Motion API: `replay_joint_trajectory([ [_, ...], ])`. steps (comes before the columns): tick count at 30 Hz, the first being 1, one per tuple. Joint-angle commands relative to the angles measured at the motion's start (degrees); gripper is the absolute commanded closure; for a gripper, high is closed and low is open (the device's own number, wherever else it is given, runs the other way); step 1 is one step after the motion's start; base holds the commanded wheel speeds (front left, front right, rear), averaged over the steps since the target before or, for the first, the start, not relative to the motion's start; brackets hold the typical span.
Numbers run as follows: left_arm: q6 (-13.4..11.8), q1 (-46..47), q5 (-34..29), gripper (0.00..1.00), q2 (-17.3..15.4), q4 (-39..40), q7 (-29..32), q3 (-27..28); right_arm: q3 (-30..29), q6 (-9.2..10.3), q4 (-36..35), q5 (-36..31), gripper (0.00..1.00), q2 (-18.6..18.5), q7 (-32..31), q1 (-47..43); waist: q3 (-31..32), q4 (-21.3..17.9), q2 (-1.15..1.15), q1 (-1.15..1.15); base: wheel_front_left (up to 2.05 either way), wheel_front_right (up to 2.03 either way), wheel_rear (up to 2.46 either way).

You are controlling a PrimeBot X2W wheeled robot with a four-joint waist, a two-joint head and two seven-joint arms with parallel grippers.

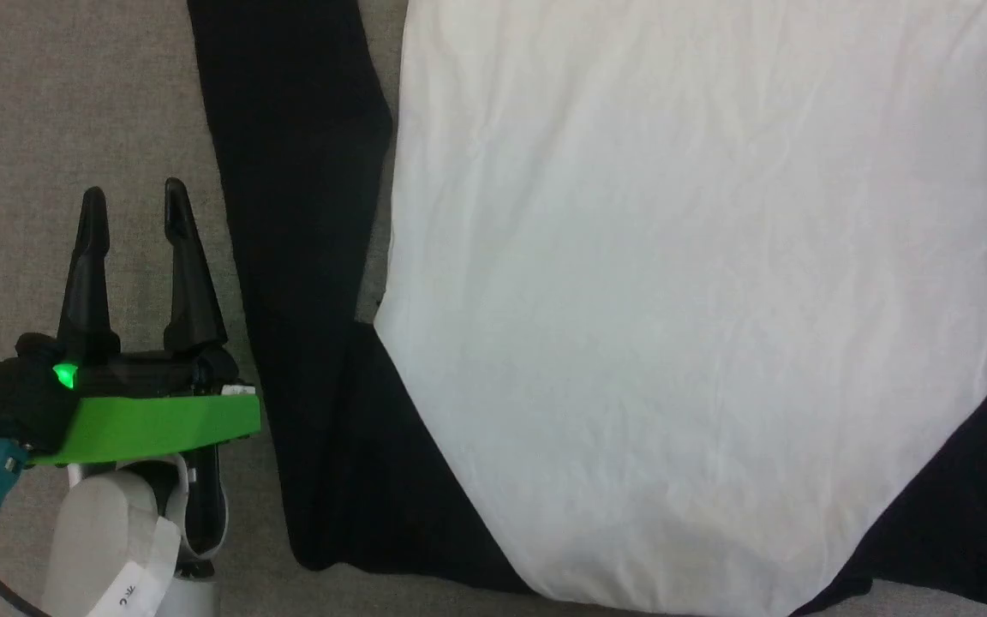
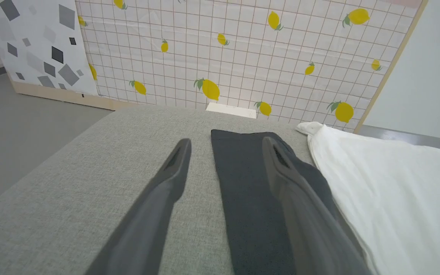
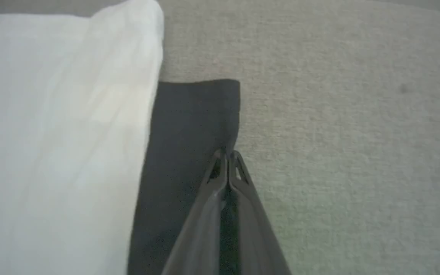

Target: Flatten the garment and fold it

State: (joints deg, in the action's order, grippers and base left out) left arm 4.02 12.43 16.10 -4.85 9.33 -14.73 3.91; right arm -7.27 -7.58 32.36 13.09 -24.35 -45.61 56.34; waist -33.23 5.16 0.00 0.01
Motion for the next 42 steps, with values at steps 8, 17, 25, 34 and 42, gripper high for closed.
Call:
replay_joint_trajectory([
  [8,0.91,-1.21,-1.01,0.0,1.27,-1.07,-0.27,1.53,-13.12,0.09,-0.92,2.34,1.0,-4.05,5.18,-8.37,9.16,-2.72,0.0,-0.01,0.0,0.0,0.0],
  [17,0.96,-5.08,-0.88,0.0,1.77,-1.03,-0.27,3.1,-26.19,0.09,-3.52,1.81,1.0,-8.91,7.87,-19.74,15.63,-5.56,0.0,-0.01,0.0,0.0,0.0],
  [25,0.83,-7.05,-0.47,0.0,1.91,-0.61,-0.27,3.84,-30.52,0.09,-7.14,-0.23,1.0,-10.2,7.92,-24.19,18.01,-6.68,0.0,-0.01,0.0,0.0,0.0],
  [34,0.32,-8.56,0.69,0.0,1.96,-1.34,-0.27,3.03,-20.0,0.09,-15.66,6.51,1.0,-9.86,9.3,-29.91,21.35,-5.9,0.0,-0.01,0.0,0.0,0.0],
  [42,-0.11,-11.16,0.92,0.0,1.96,-1.57,-0.27,2.84,-2.83,0.09,-29.83,13.47,1.0,-7.77,11.34,-35.39,24.82,-5.31,0.0,-0.01,0.0,0.0,0.0],
])
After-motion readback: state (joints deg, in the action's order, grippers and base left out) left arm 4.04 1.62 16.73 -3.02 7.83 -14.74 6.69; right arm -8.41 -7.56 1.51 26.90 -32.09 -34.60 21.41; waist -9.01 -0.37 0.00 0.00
